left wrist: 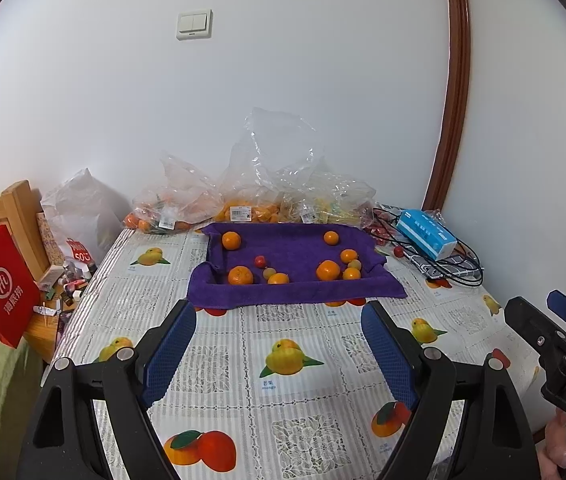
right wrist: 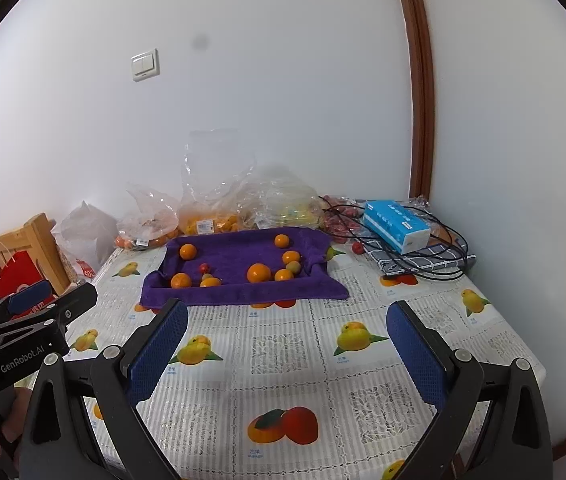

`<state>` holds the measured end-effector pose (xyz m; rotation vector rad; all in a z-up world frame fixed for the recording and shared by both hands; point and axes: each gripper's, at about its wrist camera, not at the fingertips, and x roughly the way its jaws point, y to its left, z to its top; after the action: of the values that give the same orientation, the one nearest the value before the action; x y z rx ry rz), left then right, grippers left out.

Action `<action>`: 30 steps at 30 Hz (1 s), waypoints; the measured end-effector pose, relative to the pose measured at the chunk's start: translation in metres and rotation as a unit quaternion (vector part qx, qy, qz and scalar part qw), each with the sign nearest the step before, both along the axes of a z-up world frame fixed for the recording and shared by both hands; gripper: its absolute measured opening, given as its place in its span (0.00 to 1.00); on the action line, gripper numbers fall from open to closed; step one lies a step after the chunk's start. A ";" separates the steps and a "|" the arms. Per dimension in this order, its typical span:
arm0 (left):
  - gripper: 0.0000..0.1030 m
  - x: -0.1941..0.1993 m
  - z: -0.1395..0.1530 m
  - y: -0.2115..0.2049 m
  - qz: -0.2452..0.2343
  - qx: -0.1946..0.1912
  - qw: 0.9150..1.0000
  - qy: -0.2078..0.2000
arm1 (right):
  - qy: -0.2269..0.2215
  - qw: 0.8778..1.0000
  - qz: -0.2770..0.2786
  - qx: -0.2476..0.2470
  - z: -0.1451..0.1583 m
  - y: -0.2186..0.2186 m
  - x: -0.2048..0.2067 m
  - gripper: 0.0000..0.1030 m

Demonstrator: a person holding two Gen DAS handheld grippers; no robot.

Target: Organize fruits

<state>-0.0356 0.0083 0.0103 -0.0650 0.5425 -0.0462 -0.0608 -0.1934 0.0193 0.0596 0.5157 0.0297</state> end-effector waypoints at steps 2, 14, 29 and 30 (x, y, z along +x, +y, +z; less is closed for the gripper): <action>0.81 0.000 0.000 0.000 0.001 0.000 1.000 0.000 | 0.000 1.000 0.000 0.000 0.000 -0.001 0.000 0.96; 0.82 0.000 0.001 -0.001 -0.002 -0.001 1.000 -0.001 | -0.002 1.000 0.001 -0.003 0.000 0.001 -0.001 0.96; 0.82 -0.001 0.002 -0.003 -0.003 0.000 1.000 -0.002 | -0.003 1.000 0.001 -0.004 0.001 0.001 -0.003 0.96; 0.82 -0.001 0.002 -0.003 -0.002 0.000 1.000 -0.002 | -0.004 1.000 0.001 -0.004 0.001 0.001 -0.003 0.96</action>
<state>-0.0365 0.0052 0.0121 -0.0640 0.5383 -0.0512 -0.0640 -0.1929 0.0205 0.0503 0.5086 0.0298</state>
